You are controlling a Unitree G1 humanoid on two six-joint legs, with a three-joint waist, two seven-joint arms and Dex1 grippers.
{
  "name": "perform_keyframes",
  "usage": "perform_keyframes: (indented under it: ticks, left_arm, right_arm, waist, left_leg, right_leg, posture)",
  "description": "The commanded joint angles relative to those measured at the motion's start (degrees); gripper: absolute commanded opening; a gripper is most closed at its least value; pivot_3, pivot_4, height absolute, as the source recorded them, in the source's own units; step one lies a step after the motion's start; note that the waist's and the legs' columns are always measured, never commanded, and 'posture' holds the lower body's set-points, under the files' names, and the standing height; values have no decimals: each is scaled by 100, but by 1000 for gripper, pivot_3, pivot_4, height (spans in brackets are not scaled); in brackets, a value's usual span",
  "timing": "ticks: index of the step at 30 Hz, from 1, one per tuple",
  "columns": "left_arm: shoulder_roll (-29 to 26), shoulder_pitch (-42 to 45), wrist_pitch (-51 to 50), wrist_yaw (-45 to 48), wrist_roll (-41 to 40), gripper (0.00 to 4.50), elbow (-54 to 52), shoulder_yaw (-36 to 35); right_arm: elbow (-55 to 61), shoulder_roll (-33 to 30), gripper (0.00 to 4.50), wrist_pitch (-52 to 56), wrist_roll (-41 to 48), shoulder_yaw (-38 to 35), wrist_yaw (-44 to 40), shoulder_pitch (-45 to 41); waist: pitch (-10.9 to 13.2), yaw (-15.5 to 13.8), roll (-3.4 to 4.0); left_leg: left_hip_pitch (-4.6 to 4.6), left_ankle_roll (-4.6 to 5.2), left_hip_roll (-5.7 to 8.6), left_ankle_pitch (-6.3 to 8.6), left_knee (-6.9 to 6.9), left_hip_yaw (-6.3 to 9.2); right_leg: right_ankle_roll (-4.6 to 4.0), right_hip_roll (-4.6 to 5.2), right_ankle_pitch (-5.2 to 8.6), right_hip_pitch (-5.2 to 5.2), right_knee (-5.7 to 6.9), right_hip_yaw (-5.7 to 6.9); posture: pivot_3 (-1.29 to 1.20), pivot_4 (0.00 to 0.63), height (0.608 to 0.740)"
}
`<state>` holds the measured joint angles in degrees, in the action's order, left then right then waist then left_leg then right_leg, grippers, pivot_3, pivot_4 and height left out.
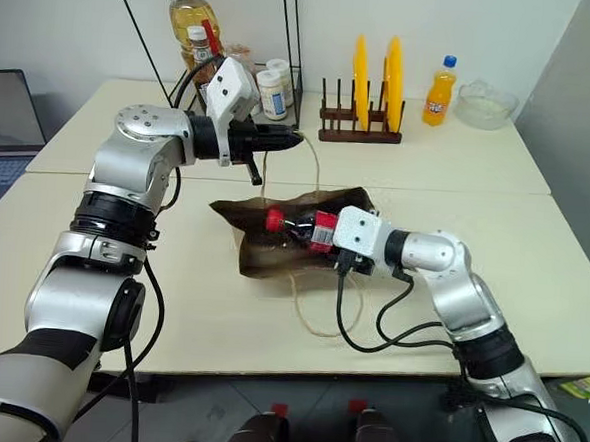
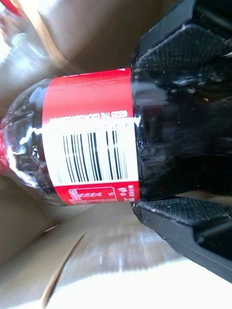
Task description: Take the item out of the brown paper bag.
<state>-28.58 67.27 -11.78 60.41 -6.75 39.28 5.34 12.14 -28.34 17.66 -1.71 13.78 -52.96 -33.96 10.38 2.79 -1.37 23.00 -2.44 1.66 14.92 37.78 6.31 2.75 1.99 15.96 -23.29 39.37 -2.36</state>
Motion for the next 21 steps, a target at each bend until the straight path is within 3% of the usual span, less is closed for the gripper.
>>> perform_keyframes:
  ticks: [1,6,9,13,15,21]
  left_arm:
    - [-28,268,279,-89,165,0,184,-6]
    - [-27,322,465,-83,273,0,415,-21]
    - [-10,304,468,-30,234,0,404,-56]
    - [47,290,440,1,182,0,368,-85]
    - [92,305,445,-1,181,0,391,-97]
    - [184,298,461,-23,186,0,396,-131]
  right_arm:
    - [862,-25,3174,180,1092,-835,-169,119]
    - [1108,113,3174,1748,2166,-2272,949,-202]
    - [662,-381,3174,2219,1807,-2542,1472,-476]
    - [-427,-1656,3174,1802,963,-2087,1282,-464]
    - [-1121,-2248,3174,1510,693,-1599,702,-450]
    - [-2489,-2500,3174,1406,468,-749,-227,-689]
  waist:
    - [0,-1,0]
    - [1,-17,0]
    - [2,-57,1]
    - [3,-117,3]
    - [5,-112,6]
    - [8,-19,12]
  left_leg:
    - [0,1,0,0,0,0]
    - [1,2,-1,1,1,2]
    - [1,2,1,1,2,2]
    - [5,3,7,2,-1,-18]
    - [9,4,10,2,-2,-29]
    - [10,5,3,2,-4,-52]
  right_leg:
    - [0,0,0,0,0,0]
    - [0,1,0,1,1,0]
    - [0,4,0,1,5,-1]
    - [0,4,0,2,-9,4]
    - [0,7,0,2,-17,4]
    - [1,8,-1,1,-26,-6]
  posture:
    - [0,150,740]
    - [0,150,740]
    - [0,150,740]
    - [0,150,740]
    - [0,150,740]
    - [0,150,740]
